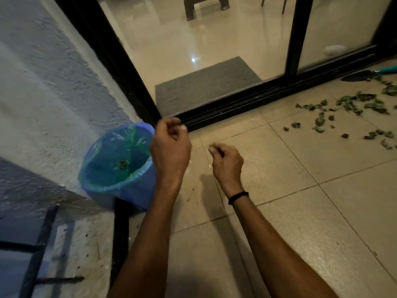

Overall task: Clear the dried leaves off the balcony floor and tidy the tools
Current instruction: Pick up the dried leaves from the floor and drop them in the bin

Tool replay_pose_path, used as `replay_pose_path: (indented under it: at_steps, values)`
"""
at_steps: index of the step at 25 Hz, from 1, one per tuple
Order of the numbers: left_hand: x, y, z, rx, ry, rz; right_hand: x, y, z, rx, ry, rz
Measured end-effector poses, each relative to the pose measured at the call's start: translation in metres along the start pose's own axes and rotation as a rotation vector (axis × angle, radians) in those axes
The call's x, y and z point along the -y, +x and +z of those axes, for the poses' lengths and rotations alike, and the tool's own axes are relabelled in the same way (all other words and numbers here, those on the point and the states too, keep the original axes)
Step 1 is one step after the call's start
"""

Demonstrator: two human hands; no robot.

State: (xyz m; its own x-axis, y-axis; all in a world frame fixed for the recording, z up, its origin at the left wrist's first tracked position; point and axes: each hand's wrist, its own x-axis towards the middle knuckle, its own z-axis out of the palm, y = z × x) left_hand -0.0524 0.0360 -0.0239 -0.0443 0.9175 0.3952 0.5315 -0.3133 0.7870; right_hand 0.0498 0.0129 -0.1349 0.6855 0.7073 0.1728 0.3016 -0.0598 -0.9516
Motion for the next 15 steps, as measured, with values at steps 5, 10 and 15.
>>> replay_pose_path:
  at_steps: [5, 10, 15]
  values:
    - [-0.012, 0.065, -0.091, -0.716, -0.082, -0.051, 0.122, -0.018, 0.032, -0.063, 0.13, -0.426]
    - [0.022, 0.063, -0.098, -0.699, -0.03, -0.225, 0.115, -0.026, 0.048, 0.251, -0.039, -0.36]
    - [0.017, 0.045, -0.045, -0.587, -0.006, 0.009, 0.073, -0.019, -0.004, 0.145, 0.006, -0.133]
